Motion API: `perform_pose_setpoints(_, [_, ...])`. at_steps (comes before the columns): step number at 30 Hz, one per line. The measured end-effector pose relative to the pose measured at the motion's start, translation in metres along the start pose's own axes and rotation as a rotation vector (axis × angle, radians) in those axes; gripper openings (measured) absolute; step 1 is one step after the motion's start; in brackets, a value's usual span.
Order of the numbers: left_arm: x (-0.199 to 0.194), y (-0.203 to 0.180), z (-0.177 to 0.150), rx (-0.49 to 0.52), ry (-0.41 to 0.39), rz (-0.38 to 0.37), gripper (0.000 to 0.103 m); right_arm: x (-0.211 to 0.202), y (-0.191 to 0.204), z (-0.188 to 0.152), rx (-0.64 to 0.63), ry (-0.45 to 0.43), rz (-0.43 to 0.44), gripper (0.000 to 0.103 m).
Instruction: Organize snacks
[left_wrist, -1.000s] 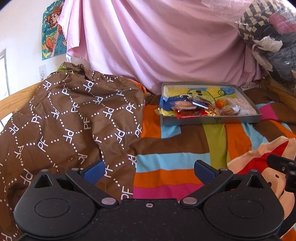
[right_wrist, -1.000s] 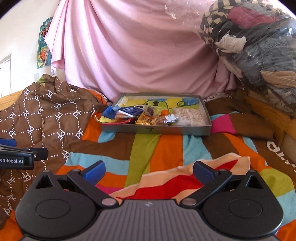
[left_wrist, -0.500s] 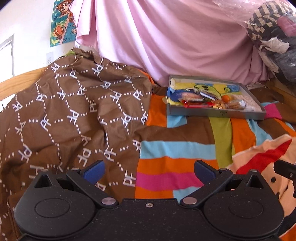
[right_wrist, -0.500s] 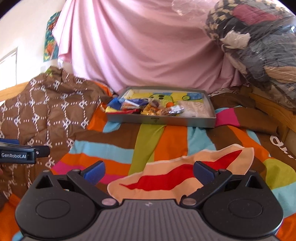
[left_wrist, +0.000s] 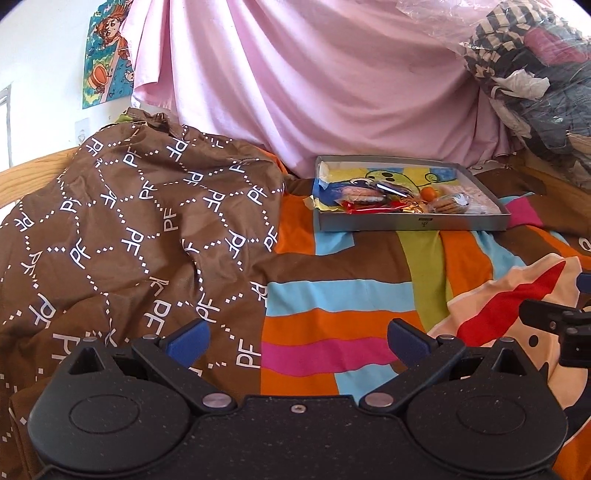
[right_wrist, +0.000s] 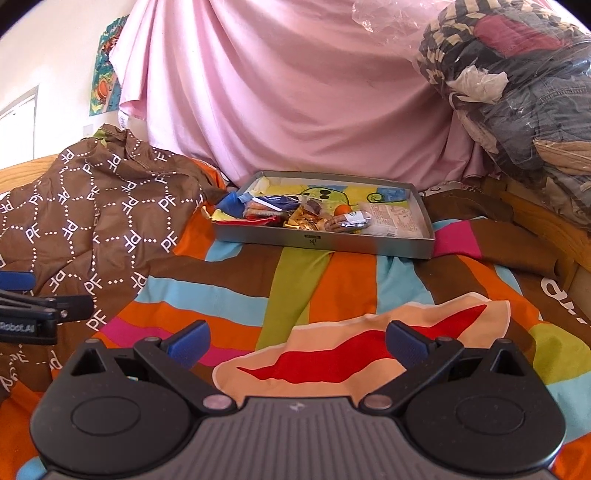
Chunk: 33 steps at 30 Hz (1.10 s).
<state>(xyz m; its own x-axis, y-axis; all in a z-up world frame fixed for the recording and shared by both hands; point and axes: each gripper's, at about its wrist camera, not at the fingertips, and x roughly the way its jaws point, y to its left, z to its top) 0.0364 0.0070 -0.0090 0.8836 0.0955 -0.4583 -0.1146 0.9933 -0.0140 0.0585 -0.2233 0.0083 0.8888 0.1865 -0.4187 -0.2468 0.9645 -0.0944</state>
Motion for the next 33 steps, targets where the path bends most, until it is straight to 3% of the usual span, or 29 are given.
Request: perform_pose_setpoints(33, [-0.0041,0.0053,0.0000,-0.008,-0.013,0.006,0.102,0.0030,-0.0024,-0.0003,0.007,0.020,-0.010,0.103])
